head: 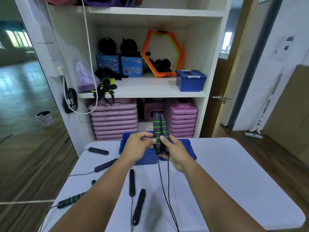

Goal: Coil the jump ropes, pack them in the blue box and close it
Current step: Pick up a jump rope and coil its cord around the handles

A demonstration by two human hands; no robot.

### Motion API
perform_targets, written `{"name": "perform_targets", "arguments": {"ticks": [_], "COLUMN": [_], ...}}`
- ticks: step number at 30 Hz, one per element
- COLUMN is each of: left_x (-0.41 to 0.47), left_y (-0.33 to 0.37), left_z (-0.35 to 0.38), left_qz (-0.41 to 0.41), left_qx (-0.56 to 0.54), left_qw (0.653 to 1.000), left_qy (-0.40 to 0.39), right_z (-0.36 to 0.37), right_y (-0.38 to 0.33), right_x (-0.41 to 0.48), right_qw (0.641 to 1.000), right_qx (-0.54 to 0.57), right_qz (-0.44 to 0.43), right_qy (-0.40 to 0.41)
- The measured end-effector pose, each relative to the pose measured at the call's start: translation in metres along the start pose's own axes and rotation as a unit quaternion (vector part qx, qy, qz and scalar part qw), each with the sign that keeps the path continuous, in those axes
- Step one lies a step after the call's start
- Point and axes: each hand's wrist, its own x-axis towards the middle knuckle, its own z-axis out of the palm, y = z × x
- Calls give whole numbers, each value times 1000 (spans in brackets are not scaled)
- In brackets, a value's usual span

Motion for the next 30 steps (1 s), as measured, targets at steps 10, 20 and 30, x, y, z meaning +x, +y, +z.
{"name": "perform_targets", "arguments": {"ticks": [10,20,30], "left_x": [20,56,50], "left_y": [38,68,71], "left_z": [-14,10,7], "left_qz": [211,262,298], "left_qx": [321,712,641], "left_qw": [923,615,692], "left_qy": [-30,-214,-146], "right_z": [-32,-50,-76], "right_y": [-26,-42,-55], "right_x": [-4,-8,-12], "right_qw": [998,980,975], "right_qx": [-39,-131,-128], "right_qz": [38,98,71], "right_qy": [-38,-110,-166]}}
